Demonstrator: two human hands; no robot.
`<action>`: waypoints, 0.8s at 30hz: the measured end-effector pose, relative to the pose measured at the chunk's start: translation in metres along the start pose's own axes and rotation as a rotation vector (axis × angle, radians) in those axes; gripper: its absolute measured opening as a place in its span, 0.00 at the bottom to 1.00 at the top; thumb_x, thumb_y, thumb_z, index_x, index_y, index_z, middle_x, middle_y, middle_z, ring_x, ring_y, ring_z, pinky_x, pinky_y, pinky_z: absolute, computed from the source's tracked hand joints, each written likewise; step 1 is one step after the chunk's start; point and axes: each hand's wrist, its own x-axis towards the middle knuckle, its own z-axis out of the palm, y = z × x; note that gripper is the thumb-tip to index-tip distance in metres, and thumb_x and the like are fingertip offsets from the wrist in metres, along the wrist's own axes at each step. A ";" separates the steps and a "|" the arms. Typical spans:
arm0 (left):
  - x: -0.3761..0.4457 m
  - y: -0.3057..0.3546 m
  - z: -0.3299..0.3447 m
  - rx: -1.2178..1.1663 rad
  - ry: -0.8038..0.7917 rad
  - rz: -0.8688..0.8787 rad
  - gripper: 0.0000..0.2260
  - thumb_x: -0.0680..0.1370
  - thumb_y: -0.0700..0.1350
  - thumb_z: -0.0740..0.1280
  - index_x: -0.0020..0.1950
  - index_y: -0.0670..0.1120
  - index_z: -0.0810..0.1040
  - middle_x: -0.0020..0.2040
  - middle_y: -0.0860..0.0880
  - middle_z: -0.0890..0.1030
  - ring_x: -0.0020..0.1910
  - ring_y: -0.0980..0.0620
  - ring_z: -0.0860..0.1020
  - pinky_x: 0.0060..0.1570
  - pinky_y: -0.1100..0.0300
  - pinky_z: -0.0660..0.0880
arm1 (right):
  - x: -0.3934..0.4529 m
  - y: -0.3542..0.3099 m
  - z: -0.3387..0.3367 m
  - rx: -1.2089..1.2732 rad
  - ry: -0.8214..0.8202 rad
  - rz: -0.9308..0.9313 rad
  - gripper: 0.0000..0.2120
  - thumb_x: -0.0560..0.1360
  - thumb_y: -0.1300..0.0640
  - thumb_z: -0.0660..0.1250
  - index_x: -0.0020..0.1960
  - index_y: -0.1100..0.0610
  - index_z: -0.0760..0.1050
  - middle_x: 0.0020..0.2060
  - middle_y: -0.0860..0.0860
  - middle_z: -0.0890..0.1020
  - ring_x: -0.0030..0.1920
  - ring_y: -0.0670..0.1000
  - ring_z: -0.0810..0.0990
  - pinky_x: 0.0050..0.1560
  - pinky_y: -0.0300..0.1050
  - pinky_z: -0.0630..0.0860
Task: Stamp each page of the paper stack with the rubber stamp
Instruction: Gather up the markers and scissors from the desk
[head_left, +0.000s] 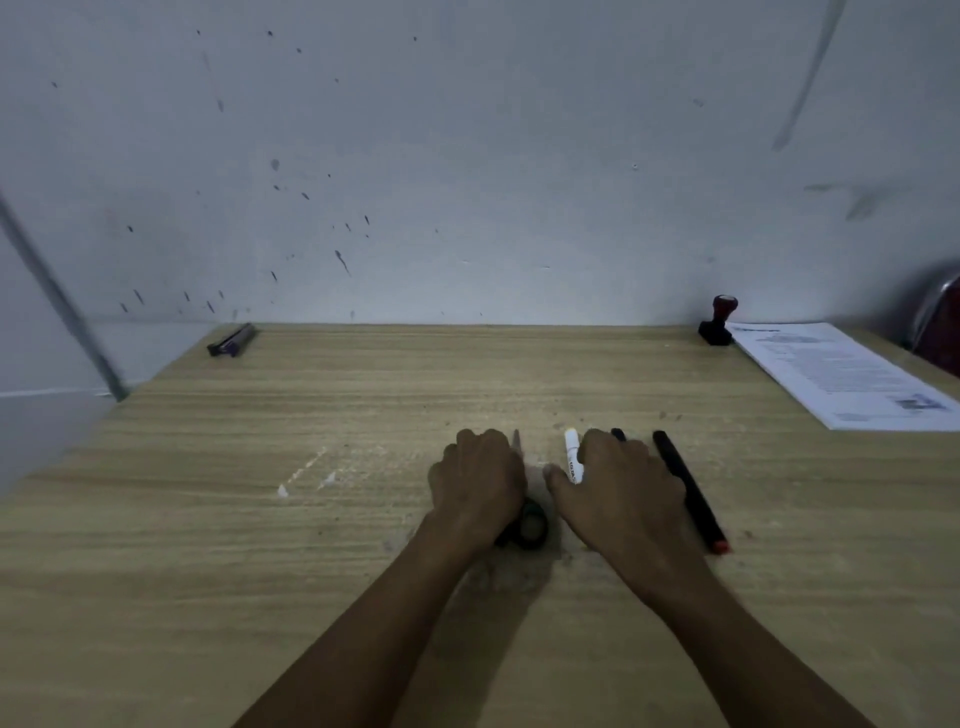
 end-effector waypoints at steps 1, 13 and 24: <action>0.003 -0.006 -0.003 -0.002 0.019 -0.003 0.15 0.82 0.52 0.54 0.55 0.43 0.72 0.58 0.43 0.74 0.57 0.42 0.74 0.50 0.51 0.69 | 0.001 -0.004 0.000 0.023 0.000 -0.008 0.19 0.76 0.39 0.61 0.56 0.53 0.74 0.50 0.51 0.80 0.50 0.54 0.80 0.40 0.45 0.71; 0.044 -0.117 -0.055 -0.132 0.244 -0.078 0.16 0.80 0.53 0.61 0.62 0.46 0.75 0.58 0.45 0.77 0.58 0.44 0.75 0.54 0.49 0.73 | 0.029 -0.107 0.028 0.208 -0.101 -0.237 0.19 0.76 0.38 0.63 0.55 0.52 0.75 0.51 0.51 0.79 0.52 0.56 0.78 0.46 0.48 0.68; 0.129 -0.252 -0.090 -0.064 0.355 -0.236 0.15 0.78 0.49 0.64 0.62 0.43 0.76 0.59 0.43 0.77 0.58 0.43 0.75 0.55 0.49 0.74 | 0.086 -0.217 0.081 0.254 -0.206 -0.358 0.17 0.76 0.43 0.65 0.56 0.55 0.75 0.53 0.54 0.78 0.54 0.57 0.77 0.48 0.48 0.66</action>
